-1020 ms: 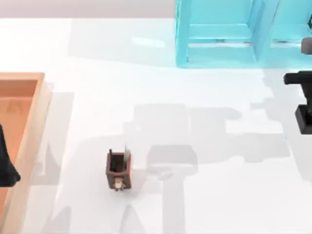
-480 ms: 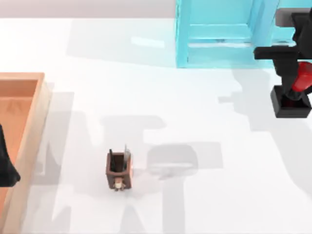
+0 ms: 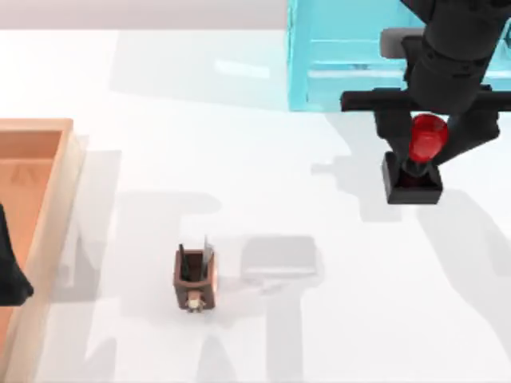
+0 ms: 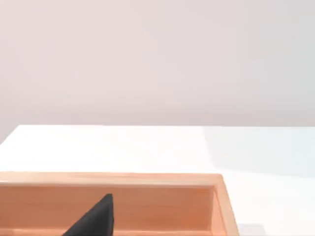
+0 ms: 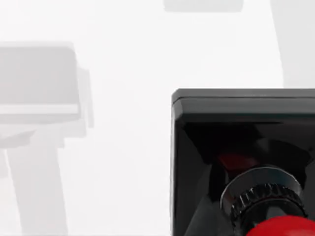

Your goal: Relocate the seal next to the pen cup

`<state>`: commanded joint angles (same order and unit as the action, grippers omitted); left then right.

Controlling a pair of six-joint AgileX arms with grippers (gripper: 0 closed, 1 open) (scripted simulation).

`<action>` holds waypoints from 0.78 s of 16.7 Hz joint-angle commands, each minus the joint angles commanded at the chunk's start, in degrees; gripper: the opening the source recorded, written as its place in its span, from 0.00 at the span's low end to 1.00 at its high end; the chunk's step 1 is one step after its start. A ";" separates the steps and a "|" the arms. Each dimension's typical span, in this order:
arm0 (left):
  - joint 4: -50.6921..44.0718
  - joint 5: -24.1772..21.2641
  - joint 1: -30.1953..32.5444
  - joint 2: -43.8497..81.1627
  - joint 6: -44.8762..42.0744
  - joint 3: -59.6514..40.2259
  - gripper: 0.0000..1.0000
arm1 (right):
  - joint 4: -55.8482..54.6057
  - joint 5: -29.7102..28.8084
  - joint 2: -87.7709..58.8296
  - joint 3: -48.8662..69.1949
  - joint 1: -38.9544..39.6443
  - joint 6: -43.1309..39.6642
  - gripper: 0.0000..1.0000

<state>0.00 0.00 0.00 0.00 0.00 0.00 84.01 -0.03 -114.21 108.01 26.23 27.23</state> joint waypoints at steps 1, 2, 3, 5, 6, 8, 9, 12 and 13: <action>0.00 0.00 0.00 0.00 0.00 0.00 1.00 | -0.33 0.00 -1.34 1.01 2.60 2.57 0.00; 0.00 0.00 0.00 0.00 0.00 0.00 1.00 | -0.69 -0.02 -2.72 2.05 5.31 5.28 0.00; 0.00 0.00 0.00 0.00 0.00 0.00 1.00 | -1.07 -0.03 -4.11 3.07 8.07 8.04 0.00; 0.00 0.00 0.00 0.00 0.00 0.00 1.00 | -1.84 -0.07 -6.76 4.97 13.41 13.40 0.00; 0.00 0.00 0.00 0.00 0.00 0.00 1.00 | -2.22 -0.09 -7.94 5.80 15.85 15.85 0.00; 0.00 0.00 0.00 0.00 0.00 0.00 1.00 | -2.89 -0.13 -9.84 7.14 19.85 19.92 0.00; 0.00 0.00 0.00 0.00 0.00 0.00 1.00 | -3.15 -0.14 -10.52 7.62 21.32 21.41 0.00; 0.00 0.00 0.00 0.00 0.00 0.00 1.00 | -3.41 -0.16 -11.13 8.05 22.67 22.78 0.00; 0.00 0.00 0.00 0.00 0.00 0.00 1.00 | -3.41 -0.16 -11.13 8.05 22.67 22.78 0.00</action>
<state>0.00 0.00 0.00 0.00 0.00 0.00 80.60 -0.19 -125.34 116.06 48.90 50.01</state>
